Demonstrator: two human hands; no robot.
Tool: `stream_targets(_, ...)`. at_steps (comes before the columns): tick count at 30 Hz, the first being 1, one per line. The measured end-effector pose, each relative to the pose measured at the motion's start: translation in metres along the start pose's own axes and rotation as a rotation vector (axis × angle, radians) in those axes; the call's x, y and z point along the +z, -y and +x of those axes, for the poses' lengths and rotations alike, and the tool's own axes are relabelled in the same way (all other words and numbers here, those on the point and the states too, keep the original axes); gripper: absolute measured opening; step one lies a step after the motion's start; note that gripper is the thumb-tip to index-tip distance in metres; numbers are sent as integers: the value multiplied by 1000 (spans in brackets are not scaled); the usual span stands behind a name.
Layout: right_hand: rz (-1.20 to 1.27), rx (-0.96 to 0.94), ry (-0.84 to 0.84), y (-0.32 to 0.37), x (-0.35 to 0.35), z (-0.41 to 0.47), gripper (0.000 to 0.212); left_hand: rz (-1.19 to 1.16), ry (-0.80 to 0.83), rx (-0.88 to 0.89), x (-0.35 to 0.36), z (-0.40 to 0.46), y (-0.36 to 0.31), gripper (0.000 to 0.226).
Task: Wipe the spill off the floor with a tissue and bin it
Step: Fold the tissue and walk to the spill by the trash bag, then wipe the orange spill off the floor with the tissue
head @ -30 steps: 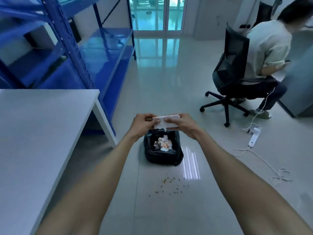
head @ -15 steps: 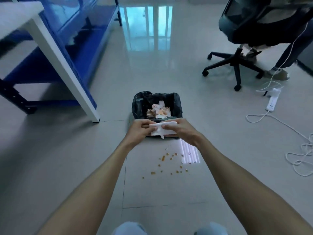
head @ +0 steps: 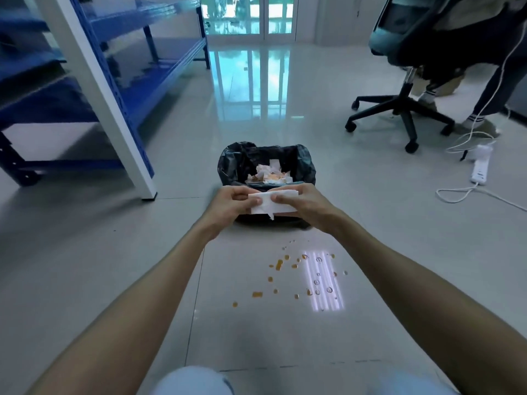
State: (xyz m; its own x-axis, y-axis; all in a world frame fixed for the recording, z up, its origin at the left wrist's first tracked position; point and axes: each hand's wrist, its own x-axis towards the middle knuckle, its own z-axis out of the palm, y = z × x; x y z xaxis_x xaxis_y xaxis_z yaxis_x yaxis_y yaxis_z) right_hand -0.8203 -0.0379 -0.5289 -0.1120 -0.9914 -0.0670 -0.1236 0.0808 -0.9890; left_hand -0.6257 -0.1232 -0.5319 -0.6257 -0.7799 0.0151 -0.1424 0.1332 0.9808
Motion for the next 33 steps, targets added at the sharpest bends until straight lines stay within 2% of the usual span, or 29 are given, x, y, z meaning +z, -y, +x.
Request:
stream_targets(5, -85, 8, 34, -8, 2, -11, 20, 85, 14, 21, 8, -8, 16, 16)
stream_targets(9, -41, 30, -10, -37, 1, -12, 19, 143, -12, 50, 17, -14, 40, 13)
stream_targets(14, 92, 162, -177, -86, -6, -14, 18, 542, -29, 36, 20, -29, 96, 37)
stream_targets(16, 166, 208, -245, -110, -13, -17, 20, 633, -45, 30, 14, -35, 129, 41)
stream_targets(21, 239, 325, -509, -174, -32, -28, 22, 758, -92, -24, 1, -60, 217, 46)
stream_targets(23, 193, 369, -647, -204, -42, -30, 20, 783, -92, -51, -6, -68, 254, 50)
stream_targets(26, -53, 393, -978, -233, -67, -37, 25, 700, -136, -182, -3, -78, 299, 59)
stream_targets(28, -321, 329, -1138, -246, -85, -48, 32, 755, -135, -221, 3, -87, 321, 61)
stream_targets(29, -468, 262, -1125, -253, -91, -55, 33, 825, -128, -199, 5, -89, 327, 62)
stream_targets(30, -612, 196, -1034, -261, -94, -62, 35, 892, -121, -170, 6, -91, 331, 64)
stream_targets(31, -720, 158, -888, -269, -96, -68, 38, 931, -123, -149, 7, -90, 332, 65)
stream_targets(33, -810, 244, -560, -288, -93, -80, 46, 955, -133, -137, 6, -90, 333, 67)
